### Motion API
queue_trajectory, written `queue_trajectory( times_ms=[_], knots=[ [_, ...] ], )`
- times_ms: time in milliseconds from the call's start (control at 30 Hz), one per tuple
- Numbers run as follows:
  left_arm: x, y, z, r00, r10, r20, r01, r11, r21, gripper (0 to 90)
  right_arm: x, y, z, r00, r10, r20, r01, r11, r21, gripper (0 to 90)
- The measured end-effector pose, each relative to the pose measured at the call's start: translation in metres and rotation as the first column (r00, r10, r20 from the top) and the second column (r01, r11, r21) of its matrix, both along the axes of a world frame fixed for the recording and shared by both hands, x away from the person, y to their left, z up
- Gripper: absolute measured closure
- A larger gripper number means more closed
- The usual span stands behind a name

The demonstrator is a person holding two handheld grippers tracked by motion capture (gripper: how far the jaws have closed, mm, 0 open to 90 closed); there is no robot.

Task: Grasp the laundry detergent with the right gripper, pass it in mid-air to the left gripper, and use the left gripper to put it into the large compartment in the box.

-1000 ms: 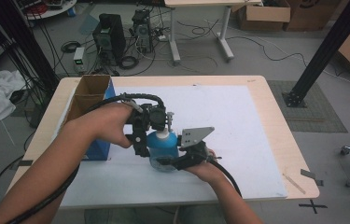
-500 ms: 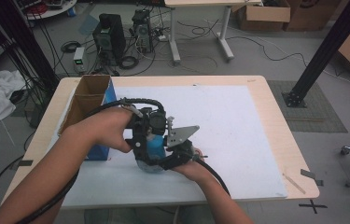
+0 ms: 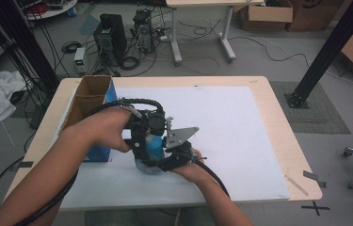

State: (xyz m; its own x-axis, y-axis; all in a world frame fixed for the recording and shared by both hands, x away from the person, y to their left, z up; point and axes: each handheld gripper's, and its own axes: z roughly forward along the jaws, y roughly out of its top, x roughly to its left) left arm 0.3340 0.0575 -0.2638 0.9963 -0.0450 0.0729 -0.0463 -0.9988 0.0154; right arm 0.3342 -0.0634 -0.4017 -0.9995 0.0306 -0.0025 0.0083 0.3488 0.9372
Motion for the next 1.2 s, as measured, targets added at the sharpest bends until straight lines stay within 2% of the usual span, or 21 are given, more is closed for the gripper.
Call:
queue_trajectory(
  times_ms=[100,400,500,767,1200],
  knots=[
    [0.0003,-0.0002,-0.0009,1.0,-0.001,0.002,0.001,1.0,0.01,16.2,0.0,-0.0006,-0.0001,1.0,0.0,-0.003,0.0,1.0,-0.002,46.0],
    [0.0006,-0.0017,0.001,0.9999,0.006,0.013,-0.006,1.0,0.003,16.5,0.0,-0.0021,-0.0006,1.0,-0.005,0.006,0.005,1.0,0.0,46.1],
    [0.0001,-0.0022,0.0027,0.9999,0.008,0.015,-0.008,1.0,-0.001,20.9,-0.001,-0.0025,0.0004,0.9998,-0.008,0.018,0.008,0.9999,0.007,46.1],
    [-0.0009,-0.0033,0.0048,0.9994,0.005,0.035,-0.005,1.0,-0.005,22.0,0.0016,-0.0039,0.002,0.9999,-0.016,0.005,0.016,0.9997,0.017,46.3],
    [-0.0009,-0.0033,0.0049,0.9995,-0.004,0.031,0.004,1.0,0.002,27.0,0.0029,-0.0031,0.0034,0.9998,-0.019,0.003,0.019,0.9996,0.02,46.3]
  ],
)
